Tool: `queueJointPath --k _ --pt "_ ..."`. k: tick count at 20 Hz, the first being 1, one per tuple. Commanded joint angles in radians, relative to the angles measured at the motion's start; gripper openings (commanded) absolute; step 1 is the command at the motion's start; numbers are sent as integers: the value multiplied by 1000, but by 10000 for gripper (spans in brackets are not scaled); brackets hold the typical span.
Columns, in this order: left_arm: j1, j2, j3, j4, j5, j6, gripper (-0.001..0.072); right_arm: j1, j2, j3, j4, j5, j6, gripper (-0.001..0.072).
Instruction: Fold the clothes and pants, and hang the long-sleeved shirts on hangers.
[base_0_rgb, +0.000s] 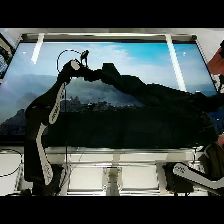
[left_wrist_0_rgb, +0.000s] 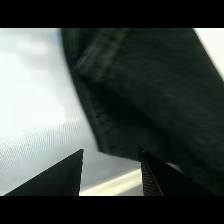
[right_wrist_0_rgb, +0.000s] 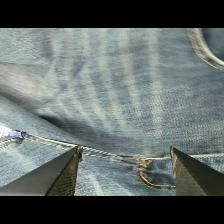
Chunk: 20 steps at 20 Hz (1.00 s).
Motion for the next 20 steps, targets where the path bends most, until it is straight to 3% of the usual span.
queueJointPath --k 1,6,9,11,13,17,20 --pt "-14 -6 2 41 46 -42 419 41 0 1 6 -28 2 612" --pt "-57 -23 2 41 150 -42 389 43 0 1 5 -27 2 612" --pt "-66 -39 2 34 136 -42 266 43 0 1 5 -27 2 612" --pt "-67 -38 2 34 135 -42 110 43 0 1 5 -28 2 611" --pt "-66 -39 2 34 135 -42 26 43 0 1 5 -28 2 612" --pt "-51 3 2 43 127 -41 25 43 0 1 5 -23 3 612" --pt "16 143 2 204 98 -68 23 43 0 1 7 -2 3 612"
